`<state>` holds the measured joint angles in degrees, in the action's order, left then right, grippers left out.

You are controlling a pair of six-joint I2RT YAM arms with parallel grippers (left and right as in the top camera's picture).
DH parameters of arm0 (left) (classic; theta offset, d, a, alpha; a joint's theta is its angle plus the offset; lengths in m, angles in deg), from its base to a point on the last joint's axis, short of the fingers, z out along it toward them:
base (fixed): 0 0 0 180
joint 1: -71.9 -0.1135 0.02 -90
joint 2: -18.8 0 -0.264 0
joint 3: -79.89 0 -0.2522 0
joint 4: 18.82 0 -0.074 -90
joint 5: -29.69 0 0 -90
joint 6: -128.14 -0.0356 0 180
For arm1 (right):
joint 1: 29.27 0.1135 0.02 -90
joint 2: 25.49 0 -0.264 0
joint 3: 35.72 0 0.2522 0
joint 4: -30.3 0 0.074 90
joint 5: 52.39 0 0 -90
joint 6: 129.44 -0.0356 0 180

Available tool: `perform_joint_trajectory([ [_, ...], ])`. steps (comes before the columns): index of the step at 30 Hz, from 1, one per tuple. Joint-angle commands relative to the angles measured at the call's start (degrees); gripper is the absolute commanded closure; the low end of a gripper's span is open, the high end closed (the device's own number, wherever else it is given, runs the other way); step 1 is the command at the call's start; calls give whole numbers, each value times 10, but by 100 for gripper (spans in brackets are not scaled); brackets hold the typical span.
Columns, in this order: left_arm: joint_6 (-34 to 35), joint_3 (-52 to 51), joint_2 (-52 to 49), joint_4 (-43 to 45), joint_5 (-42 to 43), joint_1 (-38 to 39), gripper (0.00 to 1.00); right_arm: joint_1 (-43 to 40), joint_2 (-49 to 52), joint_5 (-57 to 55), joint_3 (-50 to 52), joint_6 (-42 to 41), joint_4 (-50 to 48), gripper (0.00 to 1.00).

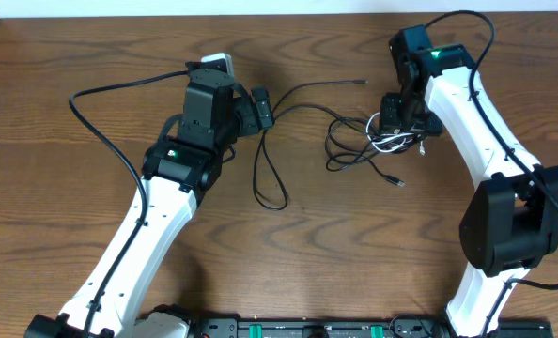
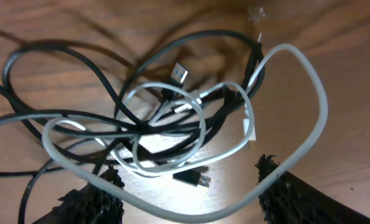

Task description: Untangle cables

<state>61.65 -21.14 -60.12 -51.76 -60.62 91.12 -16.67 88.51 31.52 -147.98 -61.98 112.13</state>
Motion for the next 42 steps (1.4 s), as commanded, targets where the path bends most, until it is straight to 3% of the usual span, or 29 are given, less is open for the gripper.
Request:
perform_joint_trajectory([
  [1,-10,10,3,-3,-3,-3,3,-3,17,-10,6,-1,-7,32],
  [7,-10,10,3,-5,-3,-3,3,-18,33,-8,7,-14,-15,31],
  [15,-10,10,3,-12,-3,-3,3,-50,35,-7,8,-105,1,32],
  [27,-10,10,3,-14,-3,-3,3,-54,55,49,18,-122,-2,38],
  [29,-10,10,3,-14,-3,-3,3,-54,65,57,18,-126,-2,44],
  [34,-10,10,3,-14,-3,-3,3,-55,71,77,18,-126,-13,69],
  [37,-10,10,3,-14,-3,-3,2,-55,68,82,13,-125,-9,94],
  [38,-10,10,3,-14,-3,-3,2,-55,66,82,10,-125,-5,99],
  [42,-10,10,3,-14,-3,-3,2,-55,48,82,-14,-96,3,99],
])
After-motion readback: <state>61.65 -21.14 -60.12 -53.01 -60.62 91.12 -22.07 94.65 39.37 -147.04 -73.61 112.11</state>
